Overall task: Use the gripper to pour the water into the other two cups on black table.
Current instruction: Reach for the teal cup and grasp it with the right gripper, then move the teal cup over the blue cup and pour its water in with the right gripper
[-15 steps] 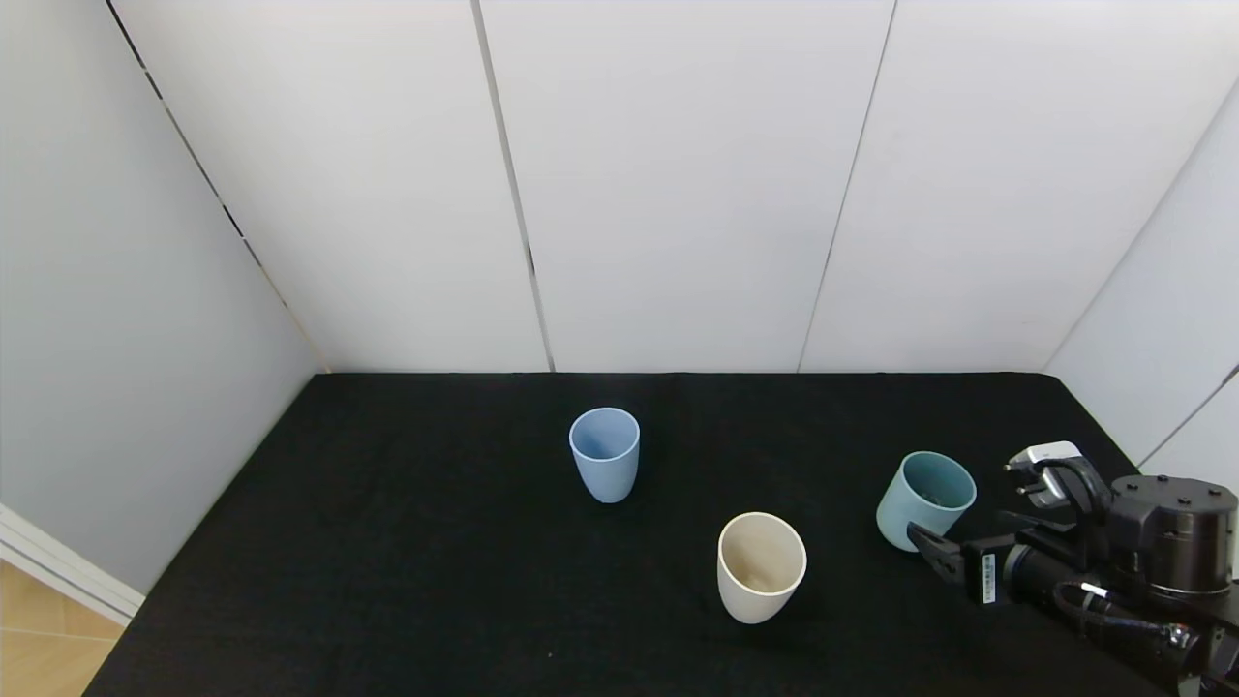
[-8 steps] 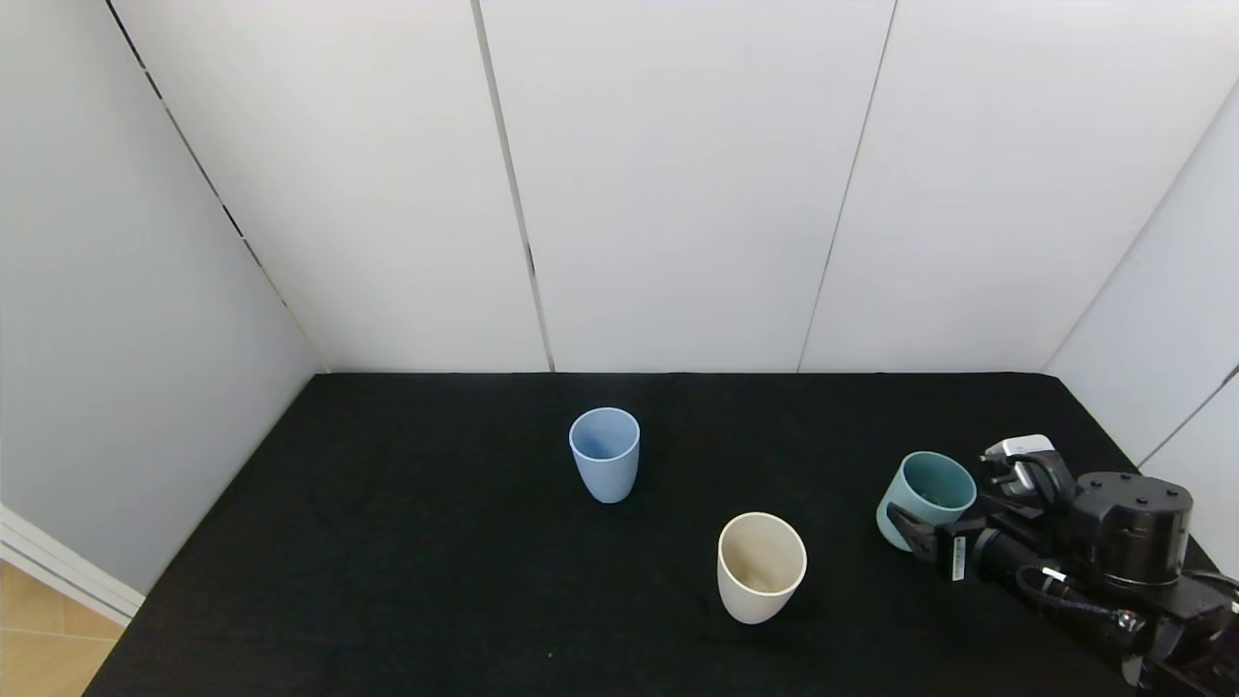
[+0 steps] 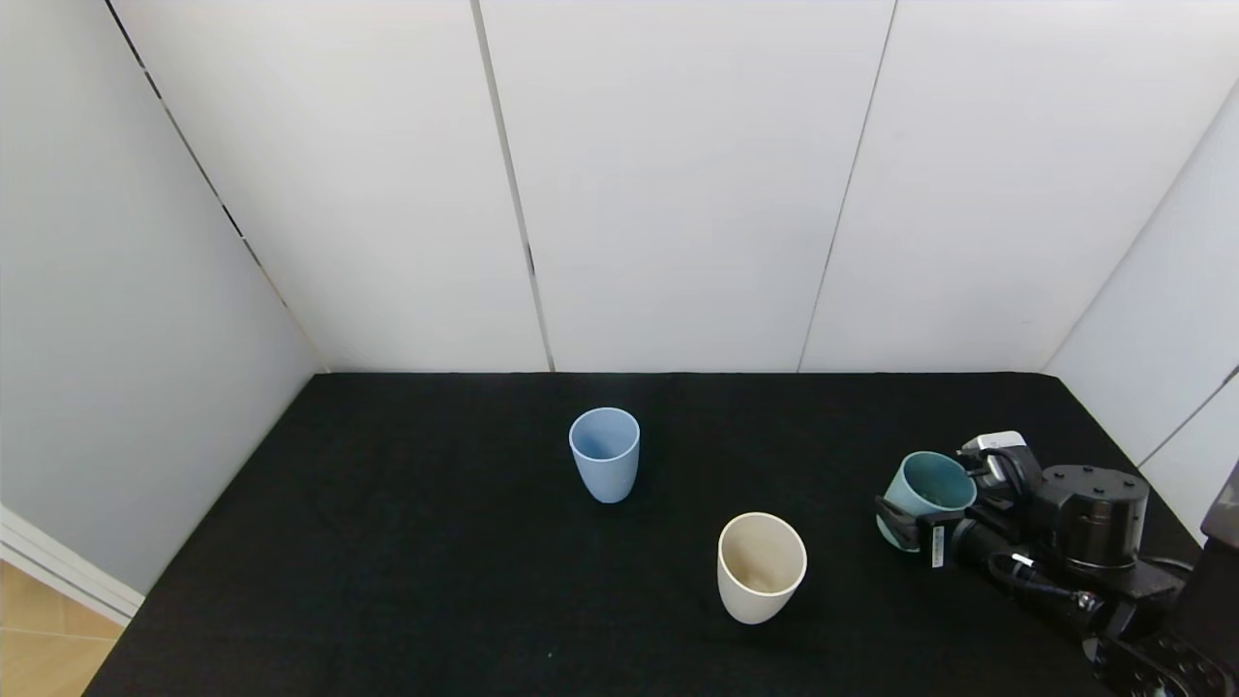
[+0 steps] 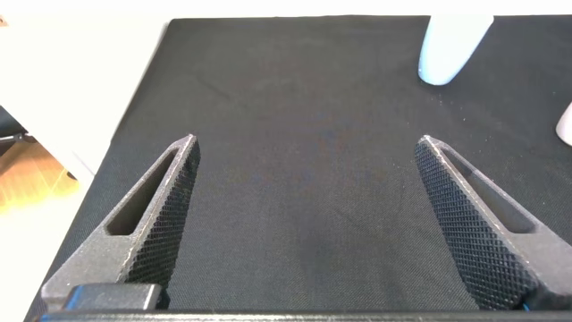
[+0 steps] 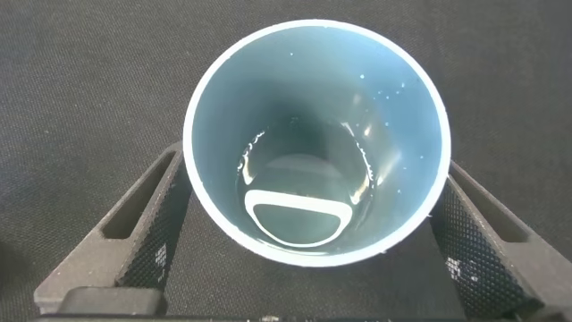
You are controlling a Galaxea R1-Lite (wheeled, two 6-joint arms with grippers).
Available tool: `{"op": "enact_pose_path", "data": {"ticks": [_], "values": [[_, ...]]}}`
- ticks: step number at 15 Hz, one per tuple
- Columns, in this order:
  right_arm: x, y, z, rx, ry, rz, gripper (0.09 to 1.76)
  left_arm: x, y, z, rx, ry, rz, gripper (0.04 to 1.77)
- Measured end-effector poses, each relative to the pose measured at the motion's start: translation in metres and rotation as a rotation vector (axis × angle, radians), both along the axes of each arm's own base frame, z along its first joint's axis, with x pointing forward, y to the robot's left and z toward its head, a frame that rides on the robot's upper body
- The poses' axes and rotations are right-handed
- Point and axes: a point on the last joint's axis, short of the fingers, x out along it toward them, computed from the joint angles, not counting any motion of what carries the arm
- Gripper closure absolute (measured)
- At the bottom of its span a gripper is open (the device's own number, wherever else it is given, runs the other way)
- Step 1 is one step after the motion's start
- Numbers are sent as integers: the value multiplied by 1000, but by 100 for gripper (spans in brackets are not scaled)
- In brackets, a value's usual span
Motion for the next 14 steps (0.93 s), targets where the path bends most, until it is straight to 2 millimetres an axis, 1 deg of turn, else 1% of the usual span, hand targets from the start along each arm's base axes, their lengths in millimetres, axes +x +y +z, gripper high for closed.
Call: {"op": "enact_pose_path", "data": {"ticks": [3,4,5,6,7,11,14], "values": [[2,-1,0,1,-2,-5,14,0,0,0,0,0,0,9],[2,-2,0,1,-3,-6,24,0,0,0,0,0,0,9],[2,-2,0,1,-4,-7,43,0,0,0,0,0,0,9],[2,-2,0,2,-4,-7,57,0,0,0,0,0,0,9],[2,-2,0,3,-3,-8,63,0,0,0,0,0,0,9],[2,-2,1,-3,-4,-8,66,0,0,0,0,0,0,9],[3,-2,9,-56,-24,11,66,0,0,0,0,0,0,9]]}}
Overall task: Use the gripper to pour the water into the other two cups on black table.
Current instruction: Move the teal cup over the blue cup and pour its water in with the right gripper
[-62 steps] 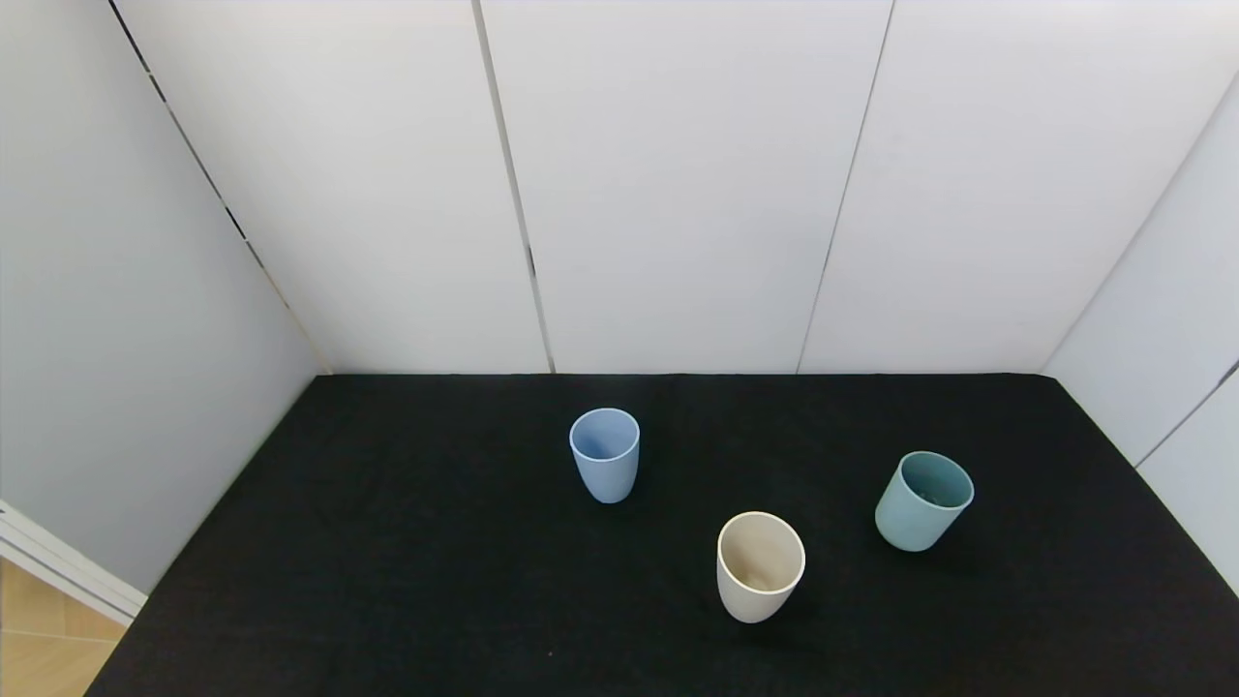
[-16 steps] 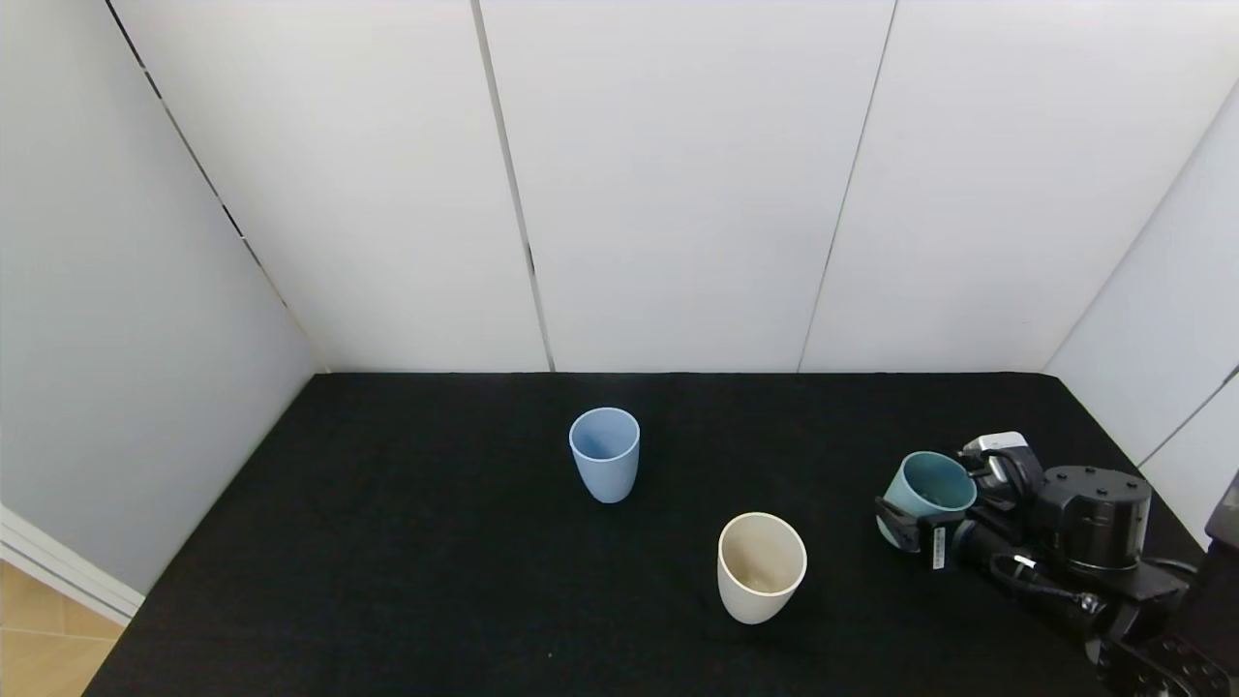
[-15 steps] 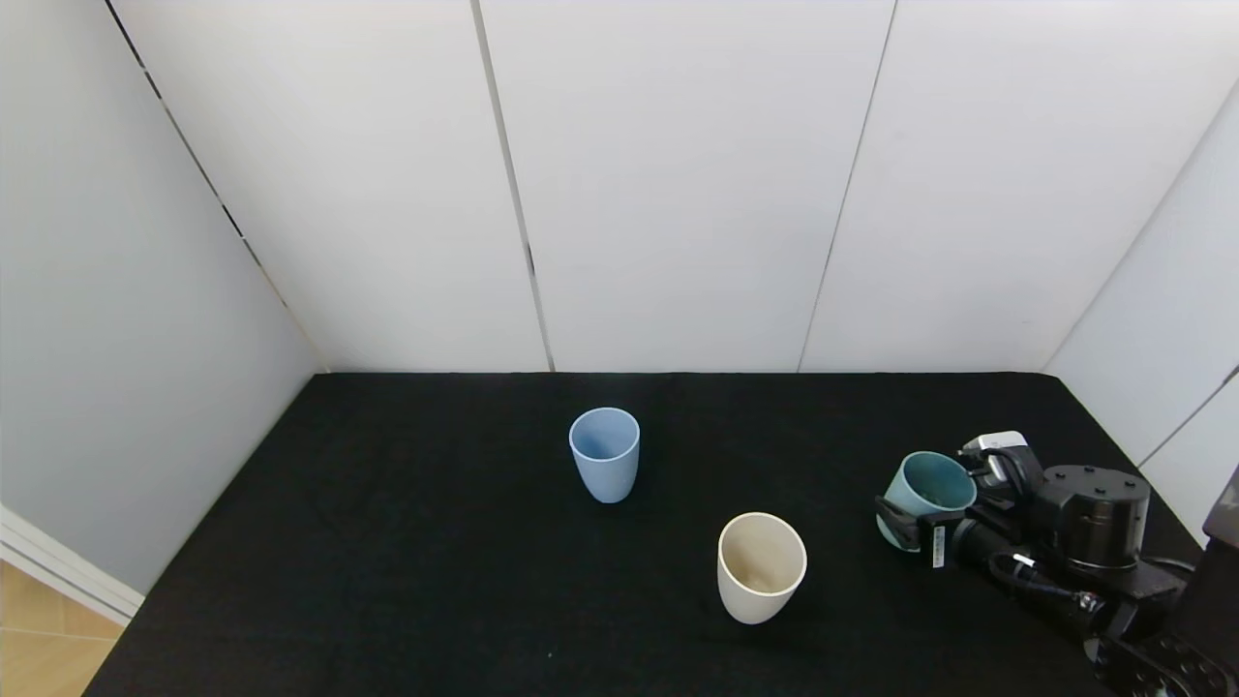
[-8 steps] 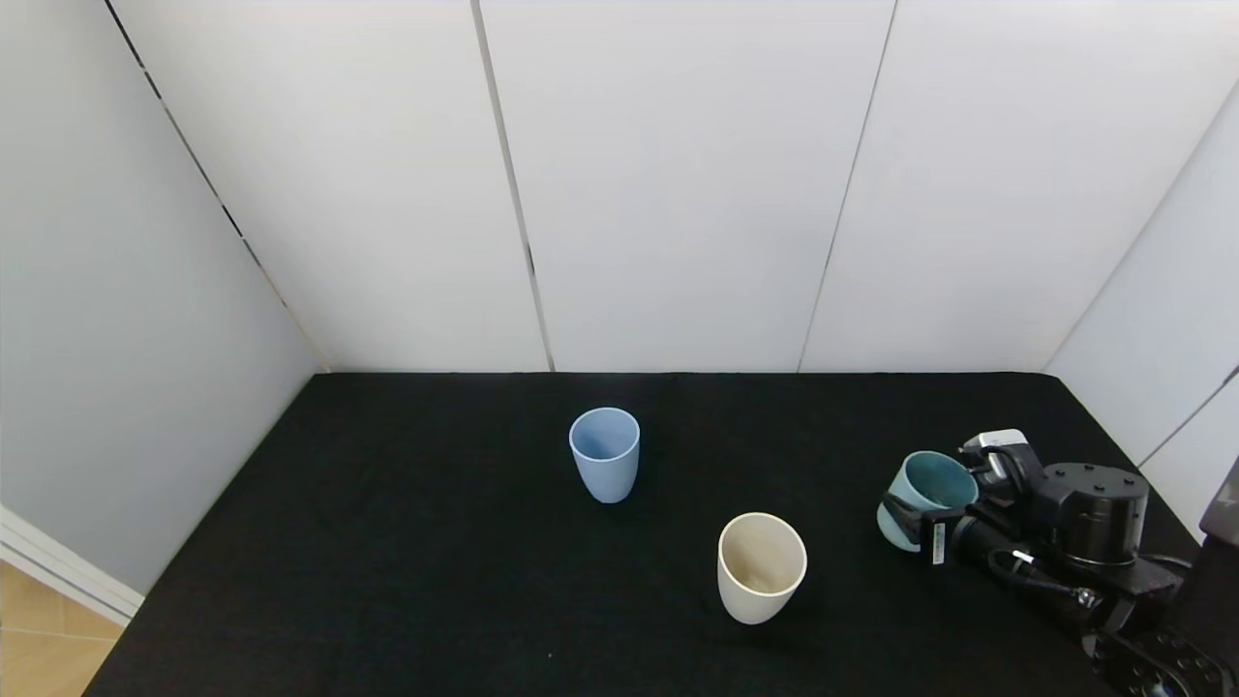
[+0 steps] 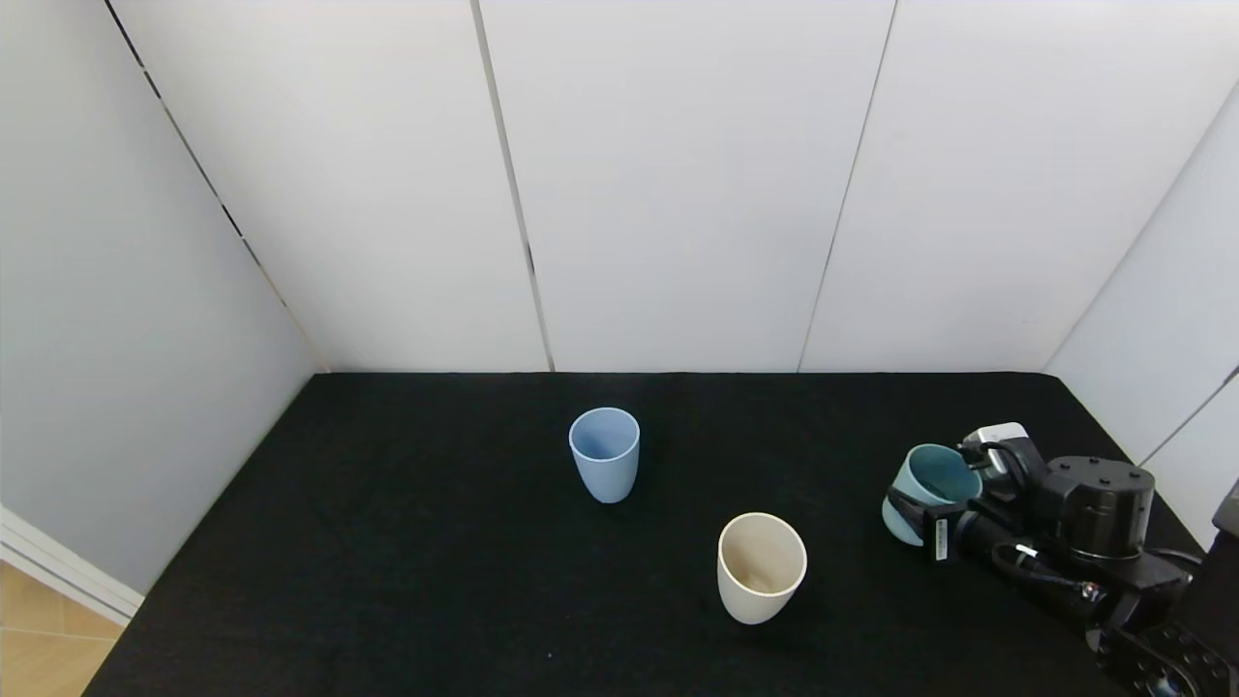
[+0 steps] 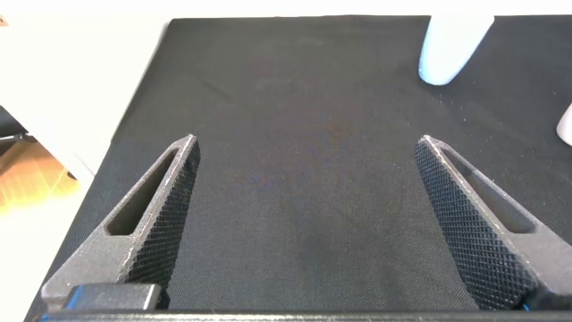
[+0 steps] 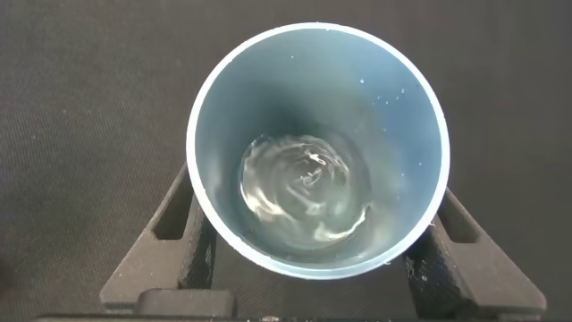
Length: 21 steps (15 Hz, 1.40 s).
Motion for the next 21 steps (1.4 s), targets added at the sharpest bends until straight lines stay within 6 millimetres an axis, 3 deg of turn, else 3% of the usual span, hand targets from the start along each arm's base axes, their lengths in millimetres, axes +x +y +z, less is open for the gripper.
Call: {"op": "enact_pose_path", "data": {"ticks": [5,10,16,18,21], "values": [[8,5,33,-67,26,36,66,0,0,0,0,0,0,9],[20,29,87,-159,-44,101,67,0,0,0,0,0,0,9],[37,81,160,-217,-131,166,67,0,0,0,0,0,0,9],[40,102,175,-254,-167,175,67,0,0,0,0,0,0,9],[45,134,182,-331,-208,207,67,0,0,0,0,0,0,9]]}}
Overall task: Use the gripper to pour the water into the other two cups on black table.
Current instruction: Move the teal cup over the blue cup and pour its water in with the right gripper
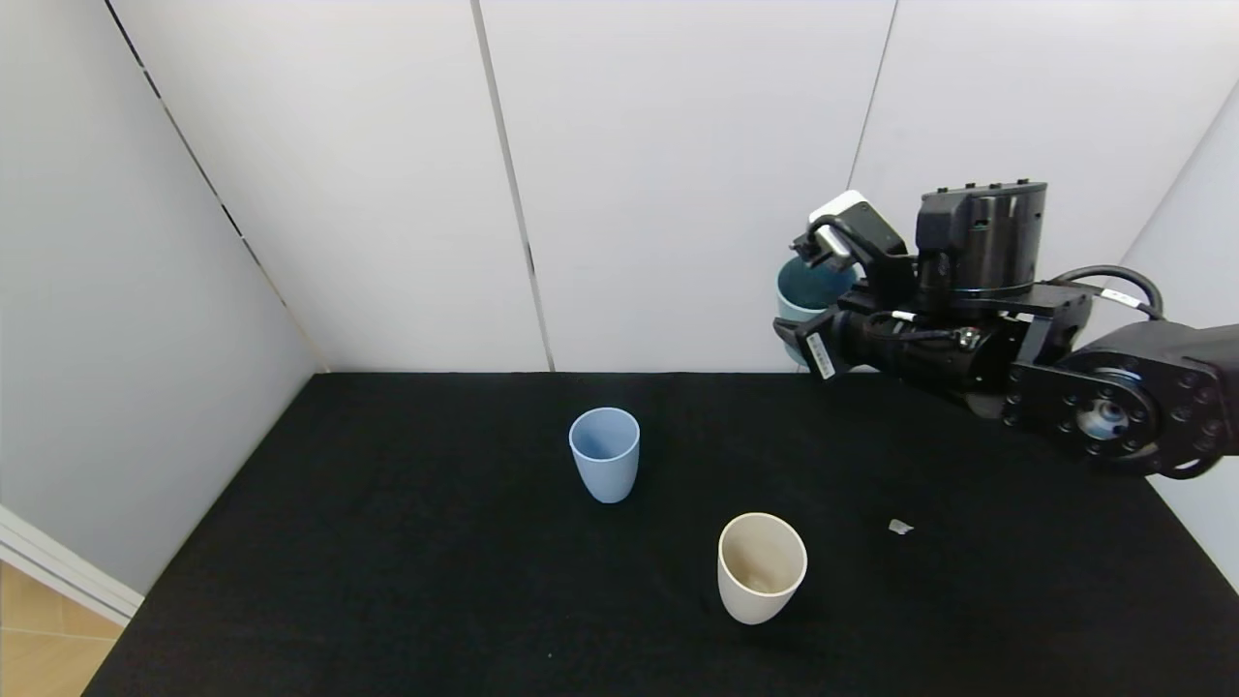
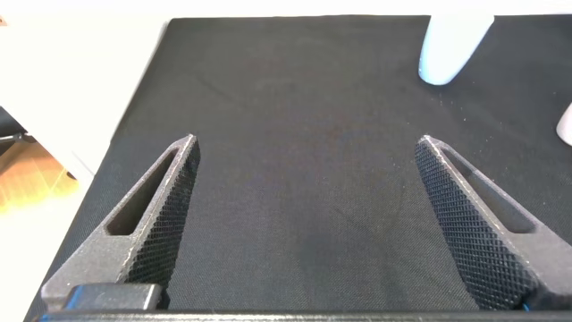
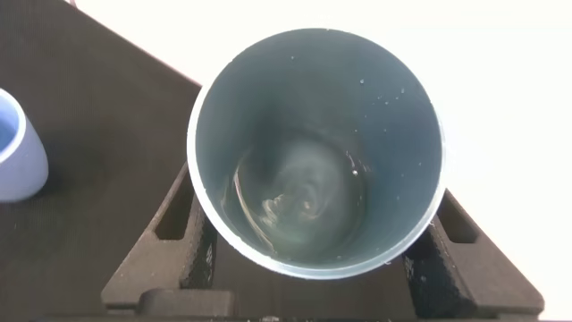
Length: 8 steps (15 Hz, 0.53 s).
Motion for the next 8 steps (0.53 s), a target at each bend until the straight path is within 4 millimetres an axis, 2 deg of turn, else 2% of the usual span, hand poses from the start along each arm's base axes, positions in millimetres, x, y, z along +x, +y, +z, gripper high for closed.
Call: {"op": "enact_pose_path", "data": {"ticks": [3,8], "values": [[5,30,-2,-60,-34,13,67,0,0,0,0,0,0,9],[10,72,-20,-192,-58,39,67,0,0,0,0,0,0,9]]}}
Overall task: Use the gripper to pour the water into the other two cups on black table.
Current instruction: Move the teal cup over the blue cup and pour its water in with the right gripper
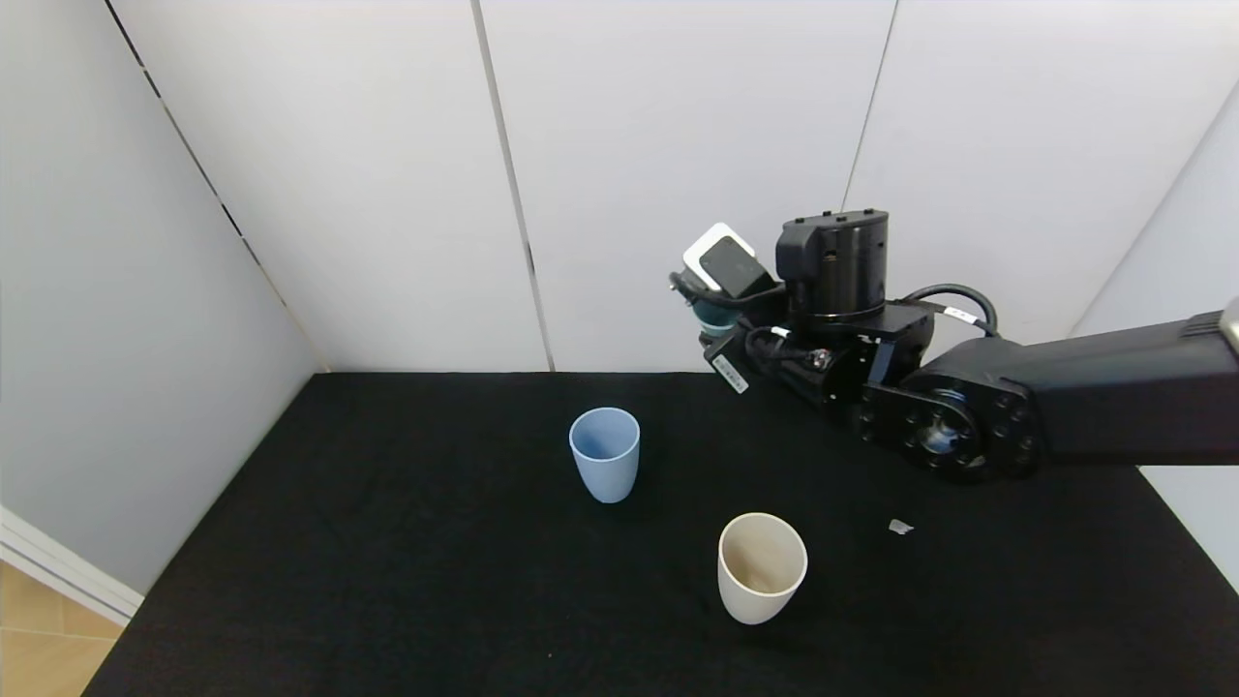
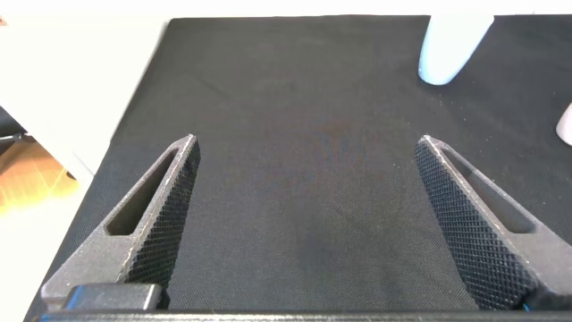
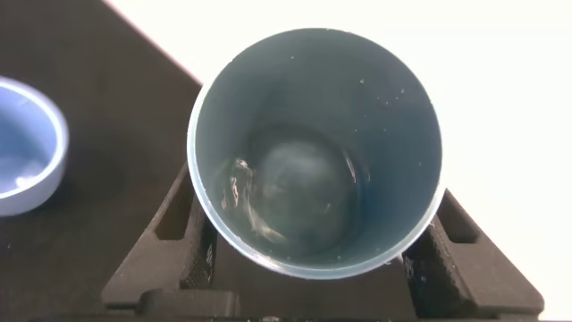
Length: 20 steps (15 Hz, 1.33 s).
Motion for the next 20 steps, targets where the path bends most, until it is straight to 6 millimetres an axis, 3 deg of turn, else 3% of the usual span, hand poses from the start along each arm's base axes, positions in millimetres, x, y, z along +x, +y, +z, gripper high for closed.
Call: {"op": "enact_pose_path", "data": {"ticks": [8,20], "values": [[5,49,-36,-270,-32,51,67,0,0,0,1,0,-1,9],[29,77,-56,-568,-11,71,67,0,0,0,1,0,-1,9]]}}
